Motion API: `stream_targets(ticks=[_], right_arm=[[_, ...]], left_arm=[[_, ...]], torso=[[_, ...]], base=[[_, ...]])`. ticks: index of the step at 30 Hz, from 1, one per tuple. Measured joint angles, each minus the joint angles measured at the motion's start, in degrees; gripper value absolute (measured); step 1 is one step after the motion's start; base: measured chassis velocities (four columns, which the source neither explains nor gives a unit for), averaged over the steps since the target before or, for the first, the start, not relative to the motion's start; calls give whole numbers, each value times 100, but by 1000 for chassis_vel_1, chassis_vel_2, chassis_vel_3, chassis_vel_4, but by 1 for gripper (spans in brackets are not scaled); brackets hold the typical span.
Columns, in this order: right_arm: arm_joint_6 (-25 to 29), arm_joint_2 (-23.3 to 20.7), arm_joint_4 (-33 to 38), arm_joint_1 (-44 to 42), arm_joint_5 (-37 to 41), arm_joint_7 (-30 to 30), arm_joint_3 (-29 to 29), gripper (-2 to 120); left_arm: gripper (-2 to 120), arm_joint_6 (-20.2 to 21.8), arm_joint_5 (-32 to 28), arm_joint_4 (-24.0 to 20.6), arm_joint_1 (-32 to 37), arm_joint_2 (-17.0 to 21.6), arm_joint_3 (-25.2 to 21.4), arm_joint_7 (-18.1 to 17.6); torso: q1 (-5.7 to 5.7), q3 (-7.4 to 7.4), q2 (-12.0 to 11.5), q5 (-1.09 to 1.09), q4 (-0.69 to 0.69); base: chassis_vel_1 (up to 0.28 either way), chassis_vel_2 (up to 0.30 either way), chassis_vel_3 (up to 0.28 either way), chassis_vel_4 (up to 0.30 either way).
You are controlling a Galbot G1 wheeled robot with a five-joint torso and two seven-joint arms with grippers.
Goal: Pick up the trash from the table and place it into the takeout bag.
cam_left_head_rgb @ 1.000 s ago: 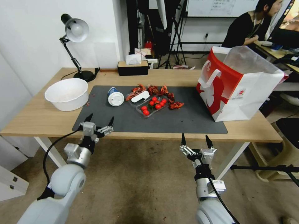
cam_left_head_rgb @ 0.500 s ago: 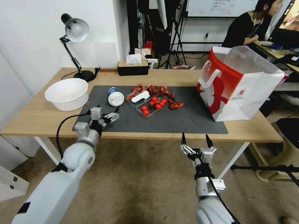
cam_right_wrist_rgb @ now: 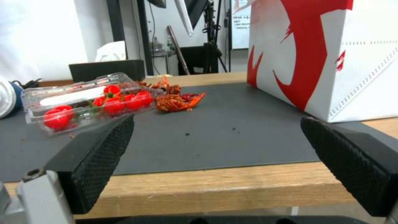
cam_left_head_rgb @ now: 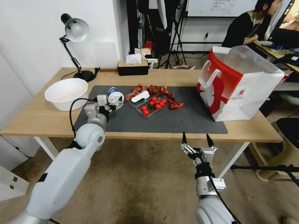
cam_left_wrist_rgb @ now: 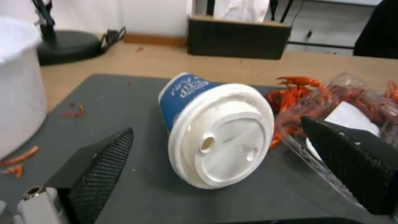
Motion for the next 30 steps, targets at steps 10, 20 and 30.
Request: stream_targets(ticks=[10,20,30], right_arm=[[0,18,7,-13,0,4,20,100],[0,23,7,-23,0,7,42,100],[0,30,9,-18,0,8,34,100]], left_arm=[[100,148,16,413,-367,-201,197,-332],[100,195,-20,584,-573,-360,303,-500],[100,216,62,838,-777,-485,418,-665]], torso=[[0,0,0,0,0],[0,-1,0,1,0],[0,0,0,0,0]], base=[[0,0,0,0],[0,0,0,0],[0,0,0,0]])
